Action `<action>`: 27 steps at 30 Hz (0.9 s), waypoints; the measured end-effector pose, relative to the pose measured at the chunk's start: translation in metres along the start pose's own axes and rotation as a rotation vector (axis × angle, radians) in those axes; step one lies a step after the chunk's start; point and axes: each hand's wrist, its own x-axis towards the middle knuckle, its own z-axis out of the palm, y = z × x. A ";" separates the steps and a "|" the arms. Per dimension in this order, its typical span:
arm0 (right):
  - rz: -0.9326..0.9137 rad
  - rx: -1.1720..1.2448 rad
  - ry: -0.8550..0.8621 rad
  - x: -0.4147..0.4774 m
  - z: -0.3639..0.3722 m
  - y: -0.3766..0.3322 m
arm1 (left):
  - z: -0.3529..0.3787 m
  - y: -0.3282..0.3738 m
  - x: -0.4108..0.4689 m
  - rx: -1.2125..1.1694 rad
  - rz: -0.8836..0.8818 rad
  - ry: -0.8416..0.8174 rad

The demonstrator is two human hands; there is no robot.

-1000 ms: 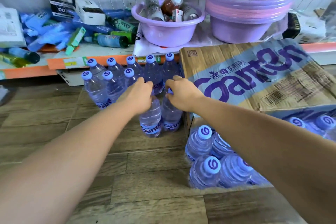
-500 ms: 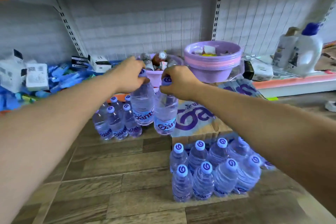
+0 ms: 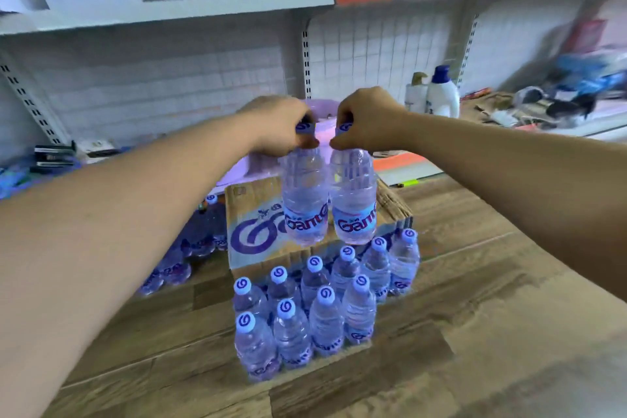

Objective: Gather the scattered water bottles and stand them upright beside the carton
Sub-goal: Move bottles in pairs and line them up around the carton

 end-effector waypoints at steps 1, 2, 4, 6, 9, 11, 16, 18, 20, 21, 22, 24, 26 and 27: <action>0.021 -0.011 -0.007 -0.008 -0.002 0.012 | 0.006 0.014 0.005 -0.025 0.017 -0.002; 0.043 -0.020 -0.015 -0.016 -0.004 0.025 | 0.013 0.028 0.009 -0.052 0.030 -0.015; 0.091 -0.034 -0.037 -0.031 -0.003 0.048 | 0.026 0.053 0.016 -0.089 0.055 -0.043; 0.150 -0.031 -0.067 -0.045 0.001 0.071 | 0.040 0.077 0.021 -0.114 0.087 -0.061; 0.194 -0.039 -0.101 -0.063 0.012 0.100 | 0.061 0.106 0.030 -0.161 0.130 -0.095; 0.220 -0.029 -0.111 -0.075 0.021 0.115 | 0.078 0.122 0.035 -0.169 0.150 -0.127; 0.256 0.020 -0.156 -0.095 0.056 0.145 | 0.121 0.147 0.040 -0.137 0.170 -0.220; 0.257 0.027 -0.177 -0.101 0.074 0.155 | 0.136 0.151 0.041 -0.098 0.164 -0.251; 0.252 0.032 -0.216 -0.106 0.095 0.162 | 0.151 0.156 0.039 -0.051 0.162 -0.287; 0.250 0.039 -0.232 -0.107 0.106 0.166 | 0.160 0.159 0.039 -0.037 0.159 -0.304; 0.250 0.048 -0.240 -0.109 0.118 0.170 | 0.168 0.161 0.038 -0.030 0.151 -0.324; 0.262 0.060 -0.252 -0.112 0.138 0.176 | 0.186 0.164 0.036 -0.047 0.126 -0.366; 0.259 0.057 -0.286 -0.114 0.157 0.182 | 0.207 0.166 0.035 -0.068 0.095 -0.396; 0.248 0.057 -0.310 -0.114 0.166 0.184 | 0.217 0.166 0.036 -0.074 0.079 -0.399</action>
